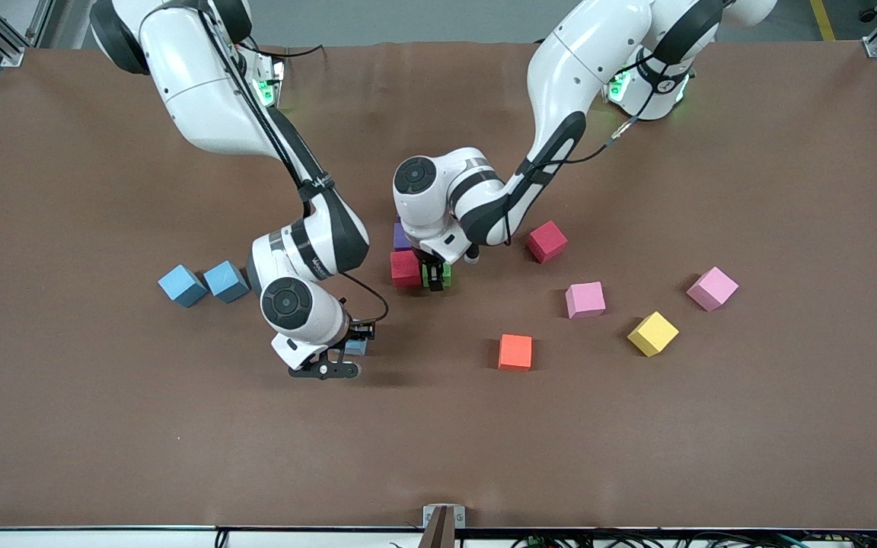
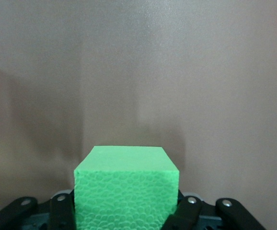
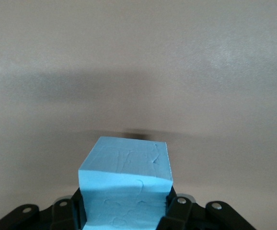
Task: Arrange 11 blocks into digit 3
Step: 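Place the light blue cube below red while the left gripper places green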
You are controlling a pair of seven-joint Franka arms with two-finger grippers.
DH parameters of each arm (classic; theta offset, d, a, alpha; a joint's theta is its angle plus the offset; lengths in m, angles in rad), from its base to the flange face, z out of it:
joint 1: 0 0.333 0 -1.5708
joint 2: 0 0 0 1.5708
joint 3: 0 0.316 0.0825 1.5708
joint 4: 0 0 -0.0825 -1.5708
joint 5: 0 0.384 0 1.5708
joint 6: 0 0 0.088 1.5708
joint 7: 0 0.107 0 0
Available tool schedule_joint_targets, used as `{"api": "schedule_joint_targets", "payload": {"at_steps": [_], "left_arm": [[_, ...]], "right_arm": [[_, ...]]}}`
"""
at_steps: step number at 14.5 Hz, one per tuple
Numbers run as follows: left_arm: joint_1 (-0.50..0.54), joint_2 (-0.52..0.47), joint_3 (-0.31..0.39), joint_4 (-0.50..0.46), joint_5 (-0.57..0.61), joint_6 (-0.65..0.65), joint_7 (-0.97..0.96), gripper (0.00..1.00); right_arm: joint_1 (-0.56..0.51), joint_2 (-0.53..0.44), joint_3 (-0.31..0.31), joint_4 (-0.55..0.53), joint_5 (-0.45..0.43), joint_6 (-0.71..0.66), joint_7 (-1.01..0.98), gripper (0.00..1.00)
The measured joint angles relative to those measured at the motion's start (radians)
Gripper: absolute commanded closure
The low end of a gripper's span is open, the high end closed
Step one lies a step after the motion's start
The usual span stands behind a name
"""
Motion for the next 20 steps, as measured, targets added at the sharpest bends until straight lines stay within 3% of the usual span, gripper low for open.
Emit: {"api": "schedule_joint_targets", "payload": {"at_steps": [2, 3, 4, 14, 20], "left_arm": [[0.0, 0.0, 0.0, 0.0, 0.0, 0.0, 0.0, 0.6], [0.0, 0.0, 0.0, 0.0, 0.0, 0.0, 0.001, 0.35], [-0.001, 0.0, 0.0, 0.0, 0.001, 0.0, 0.003, 0.0], [-0.004, -0.018, 0.002, 0.03, 0.009, -0.03, 0.012, 0.0], [-0.003, -0.143, -0.003, 0.037, 0.011, -0.245, 0.073, 0.0]], "right_arm": [[0.0, 0.0, 0.003, 0.0, 0.0, 0.0, 0.0, 0.6], [0.0, 0.0, 0.003, 0.0, 0.0, 0.001, 0.0, 0.6], [0.0, 0.0, 0.003, 0.0, 0.0, 0.001, 0.0, 0.6], [-0.002, 0.0, 0.009, 0.0, 0.0, 0.003, 0.0, 0.6], [0.008, 0.005, 0.017, -0.003, 0.031, 0.03, 0.0, 0.6]]}}
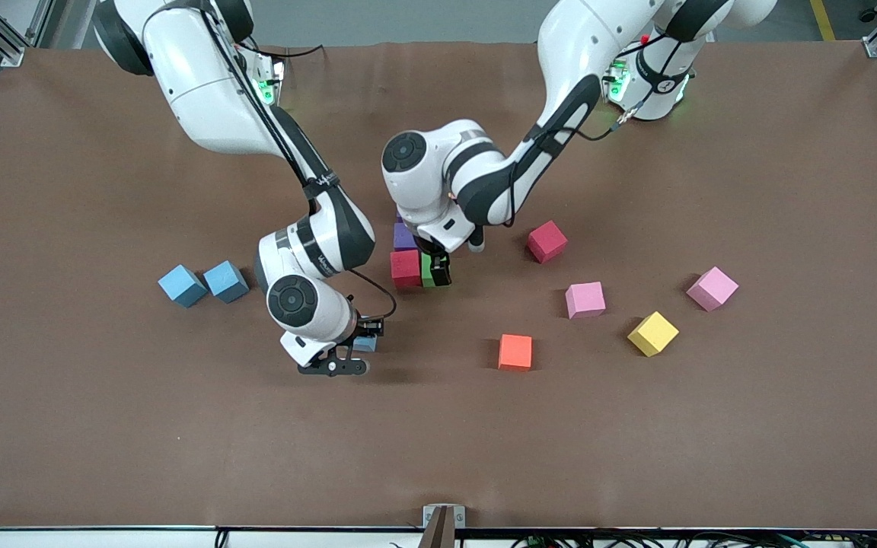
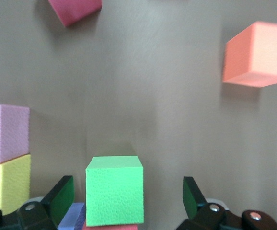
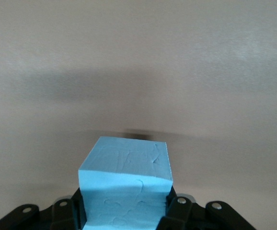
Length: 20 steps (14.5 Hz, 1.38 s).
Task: Arrange 11 blocks into digit 3
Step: 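Place the light blue cube below red while the left gripper places green, then grasp the orange cube with the left gripper while the right gripper withdraws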
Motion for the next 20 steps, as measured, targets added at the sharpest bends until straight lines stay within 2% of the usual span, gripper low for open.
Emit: {"api": "schedule_joint_targets", "payload": {"at_steps": [4, 9, 12, 14, 17, 20], "left_arm": [[0.044, -0.07, 0.004, 0.0, 0.0, -0.052, 0.14, 0.0], [0.224, -0.096, 0.006, -0.001, 0.0, -0.052, 0.431, 0.0], [0.33, -0.076, 0.006, 0.009, -0.032, 0.021, 0.523, 0.0], [0.382, -0.048, 0.006, 0.022, -0.083, 0.082, 0.589, 0.0], [0.405, 0.011, 0.007, 0.03, -0.162, 0.18, 0.635, 0.0], [0.414, 0.04, 0.008, 0.038, -0.283, 0.204, 0.637, 0.0]], "right_arm": [[0.03, 0.006, 0.004, -0.012, 0.002, 0.045, 0.001, 0.6], [0.085, 0.012, 0.002, -0.043, 0.003, 0.082, 0.054, 0.6], [0.117, 0.012, -0.017, -0.058, 0.002, 0.082, 0.06, 0.6], [0.139, 0.012, -0.029, -0.059, 0.002, 0.081, 0.06, 0.6], [0.158, 0.011, -0.036, -0.06, 0.002, 0.077, 0.079, 0.6], [0.163, 0.011, -0.038, -0.063, 0.002, 0.077, 0.085, 0.59]]}}
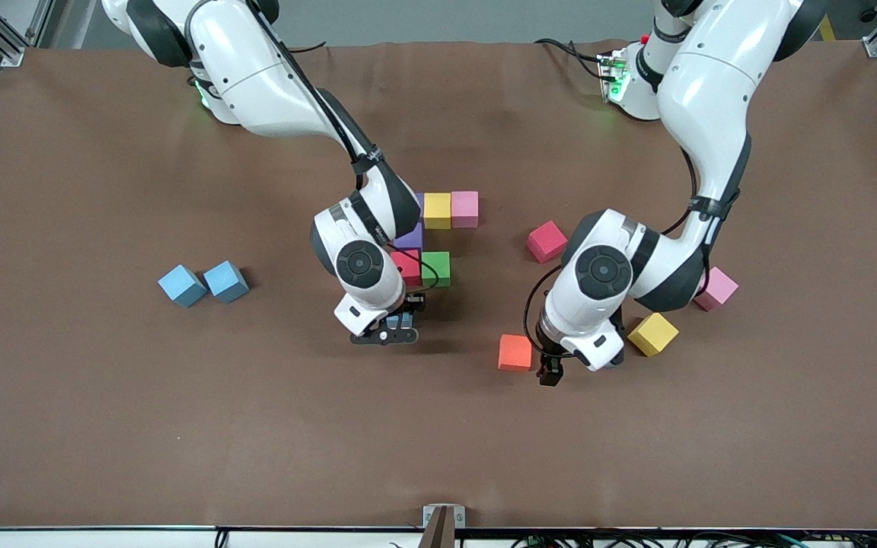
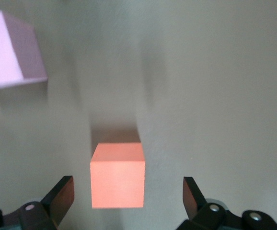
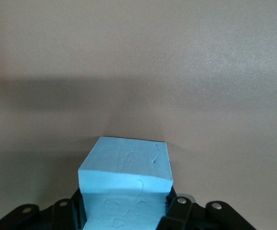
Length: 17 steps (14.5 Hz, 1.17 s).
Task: Arrange 11 blocks into digit 3
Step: 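Grasp the orange cube with the left gripper while the right gripper withdraws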
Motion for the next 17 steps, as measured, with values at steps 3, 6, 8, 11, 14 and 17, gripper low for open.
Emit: {"api": "schedule_joint_targets", "payload": {"at_steps": [3, 6, 8, 11, 14, 17], "left_arm": [[0.006, 0.008, 0.0, 0.002, -0.092, 0.003, 0.001, 0.0], [0.006, 0.038, 0.001, 0.001, -0.103, 0.017, 0.001, 0.0], [0.005, 0.064, 0.0, 0.001, -0.103, 0.024, 0.004, 0.0], [-0.003, 0.085, -0.001, 0.002, -0.103, 0.035, 0.05, 0.0], [-0.005, 0.091, -0.001, 0.002, -0.103, 0.041, 0.084, 0.0], [-0.006, 0.111, -0.001, 0.002, -0.103, 0.081, 0.089, 0.01]], "right_arm": [[0.005, -0.001, 0.0, -0.002, 0.0, -0.005, 0.001, 0.58], [0.018, -0.003, -0.002, -0.003, 0.0, -0.021, 0.007, 0.58], [0.025, -0.004, -0.002, -0.005, 0.0, -0.03, 0.01, 0.58], [0.03, -0.005, -0.002, -0.005, 0.0, -0.038, 0.014, 0.58], [0.034, -0.006, -0.002, -0.005, 0.0, -0.044, 0.014, 0.57], [0.038, -0.007, -0.002, -0.006, 0.0, -0.052, 0.014, 0.57]]}}
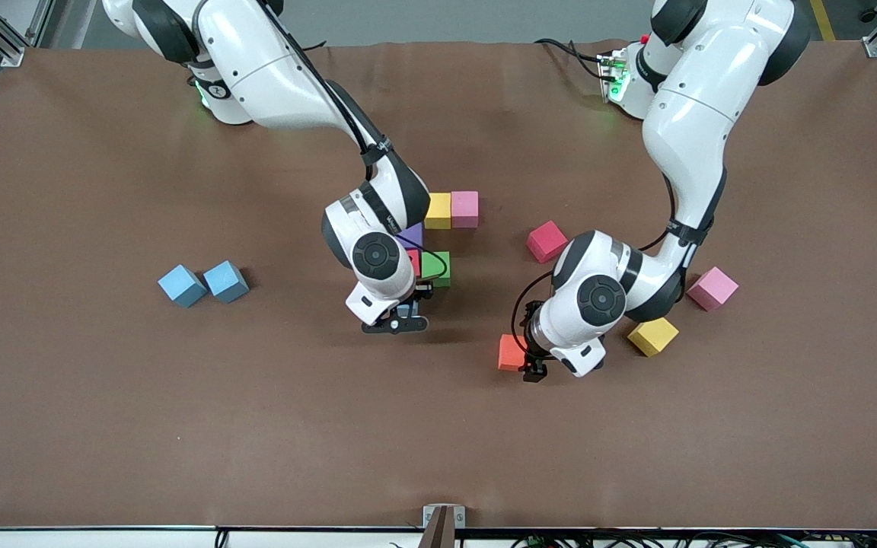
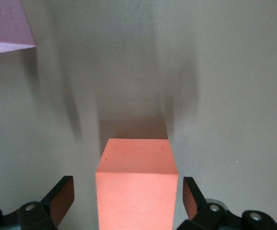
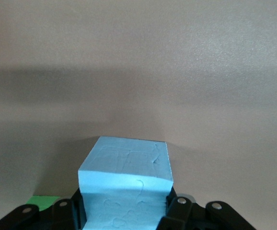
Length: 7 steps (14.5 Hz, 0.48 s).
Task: Arrange 11 blocks into digit 3
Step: 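Grasp the orange cube with the left gripper while the right gripper withdraws, then carry the orange cube to the cluster while the right gripper reaches light blue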
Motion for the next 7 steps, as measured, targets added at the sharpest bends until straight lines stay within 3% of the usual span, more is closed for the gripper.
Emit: {"api": "schedule_joint_targets", "payload": {"at_steps": [2, 5, 7], "left_arm": [[0.0, 0.015, 0.0, 0.0, 0.0, 0.033, 0.003, 0.1], [0.0, 0.026, 0.0, 0.0, 0.0, 0.066, 0.009, 0.37], [0.0, 0.029, 0.0, 0.0, 0.0, 0.072, 0.019, 0.69]], "right_arm": [[0.004, -0.001, 0.0, 0.0, 0.0, -0.007, 0.0, 0.57], [0.007, -0.001, 0.0, 0.0, 0.0, -0.013, 0.001, 0.54], [0.008, -0.002, 0.002, 0.0, 0.0, -0.019, 0.002, 0.54]]}}
